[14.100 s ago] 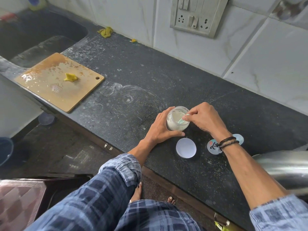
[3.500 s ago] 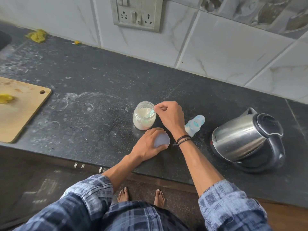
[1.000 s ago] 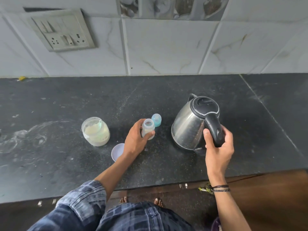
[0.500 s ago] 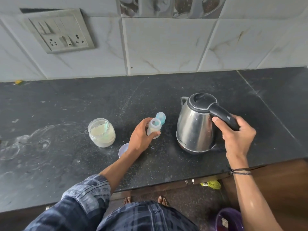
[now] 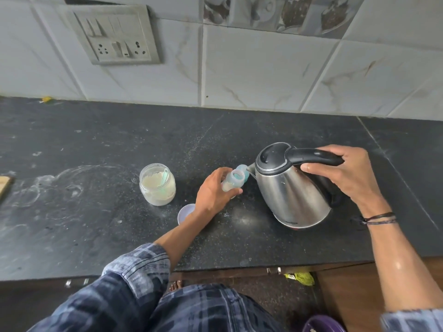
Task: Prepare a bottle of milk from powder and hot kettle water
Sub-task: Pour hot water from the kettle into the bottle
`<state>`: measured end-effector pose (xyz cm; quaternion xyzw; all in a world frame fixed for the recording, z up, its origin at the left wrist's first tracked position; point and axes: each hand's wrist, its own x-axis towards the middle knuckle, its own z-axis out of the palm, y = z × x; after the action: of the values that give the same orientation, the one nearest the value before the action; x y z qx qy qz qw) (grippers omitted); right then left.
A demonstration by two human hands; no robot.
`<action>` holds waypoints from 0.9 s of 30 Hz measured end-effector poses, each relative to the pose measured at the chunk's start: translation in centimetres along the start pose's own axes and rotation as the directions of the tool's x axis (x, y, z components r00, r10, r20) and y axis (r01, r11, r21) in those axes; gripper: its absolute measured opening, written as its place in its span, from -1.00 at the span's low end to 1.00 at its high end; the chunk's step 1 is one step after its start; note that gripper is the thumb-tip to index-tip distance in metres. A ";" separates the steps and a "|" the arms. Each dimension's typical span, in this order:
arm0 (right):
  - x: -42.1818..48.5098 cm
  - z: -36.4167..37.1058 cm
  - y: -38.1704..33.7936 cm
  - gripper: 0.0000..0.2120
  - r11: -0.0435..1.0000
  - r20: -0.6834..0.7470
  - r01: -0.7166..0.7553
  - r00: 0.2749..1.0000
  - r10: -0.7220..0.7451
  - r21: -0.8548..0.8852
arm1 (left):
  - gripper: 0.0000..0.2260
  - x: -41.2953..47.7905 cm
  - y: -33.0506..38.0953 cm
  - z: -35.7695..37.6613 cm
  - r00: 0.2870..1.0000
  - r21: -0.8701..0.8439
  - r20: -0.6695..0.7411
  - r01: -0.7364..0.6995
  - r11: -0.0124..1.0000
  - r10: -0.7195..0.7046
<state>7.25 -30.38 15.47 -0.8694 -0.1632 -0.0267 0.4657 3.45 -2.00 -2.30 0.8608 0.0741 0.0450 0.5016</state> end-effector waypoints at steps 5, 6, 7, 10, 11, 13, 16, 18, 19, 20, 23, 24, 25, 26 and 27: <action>1.8 -0.2 -1.1 -0.74 0.997 0.100 0.043 0.994 -0.036 -0.068 | -0.48 -0.2 0.2 0.3 1.000 -0.021 -0.019 0.002 1.000 -0.002; 2.1 -0.2 -1.3 -0.74 0.996 0.117 0.046 0.992 -0.037 -0.075 | -0.49 -0.2 0.2 0.3 1.000 -0.027 -0.022 0.006 1.000 -0.006; 2.4 -0.3 -1.7 -0.74 0.996 0.132 0.047 0.991 -0.036 -0.079 | -0.49 -0.2 0.2 0.3 1.000 -0.032 -0.023 0.008 0.999 -0.009; 3.2 -0.4 -2.7 -0.68 0.994 0.168 0.047 0.985 -0.030 -0.095 | -0.50 -0.2 0.0 0.3 1.000 -0.042 -0.020 0.010 0.999 -0.011; 3.4 -0.3 -3.1 -0.66 0.993 0.178 0.044 0.984 -0.025 -0.109 | -0.50 -0.2 0.0 0.3 1.000 -0.043 -0.021 0.007 0.999 -0.008; 3.9 -0.2 -3.7 -0.64 0.988 0.199 0.039 0.980 -0.008 -0.148 | -0.50 -0.3 0.0 0.4 1.000 -0.044 -0.026 0.002 0.999 -0.003; 4.5 0.0 -4.4 -0.63 0.975 0.240 0.044 0.971 0.009 -0.216 | -0.50 -0.3 0.0 0.4 1.000 -0.042 -0.030 0.005 0.999 -0.006; 4.9 0.2 -5.0 -0.61 0.966 0.260 0.049 0.966 0.020 -0.255 | -0.50 -0.2 0.0 0.4 1.000 -0.046 -0.024 0.009 0.999 -0.010; 5.0 0.2 -5.2 -0.61 0.962 0.266 0.048 0.964 0.026 -0.269 | -0.50 -0.3 -0.1 0.4 1.000 -0.051 -0.021 0.008 0.999 -0.009; 5.2 0.3 -5.5 -0.60 0.958 0.272 0.047 0.962 0.033 -0.282 | -0.50 -0.3 -0.1 0.4 1.000 -0.055 -0.018 0.008 0.998 -0.009; 5.4 0.5 -6.3 -0.61 0.945 0.298 0.062 0.954 0.039 -0.320 | -0.49 -0.5 -0.2 0.4 1.000 -0.060 -0.010 0.005 0.998 -0.005; 5.5 0.6 -6.6 -0.62 0.942 0.301 0.068 0.953 0.037 -0.329 | -0.49 -0.5 -0.2 0.4 1.000 -0.060 -0.010 0.003 0.998 -0.004; 5.5 0.7 -6.8 -0.63 0.939 0.300 0.072 0.953 0.035 -0.337 | -0.48 -0.5 -0.2 0.4 1.000 -0.061 -0.009 0.003 0.998 -0.003; 5.5 0.8 -7.1 -0.63 0.936 0.298 0.075 0.954 0.033 -0.344 | -0.48 -0.6 -0.2 0.3 1.000 -0.062 -0.008 0.002 0.998 -0.003; 5.6 0.8 -7.3 -0.63 0.933 0.297 0.076 0.954 0.034 -0.352 | -0.49 -0.6 -0.2 0.3 1.000 -0.061 -0.006 0.001 0.998 -0.001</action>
<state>10.20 -24.52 21.98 -0.9319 -0.2332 0.0701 0.2688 2.92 -2.28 -2.63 0.8448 0.0745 0.0496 0.5276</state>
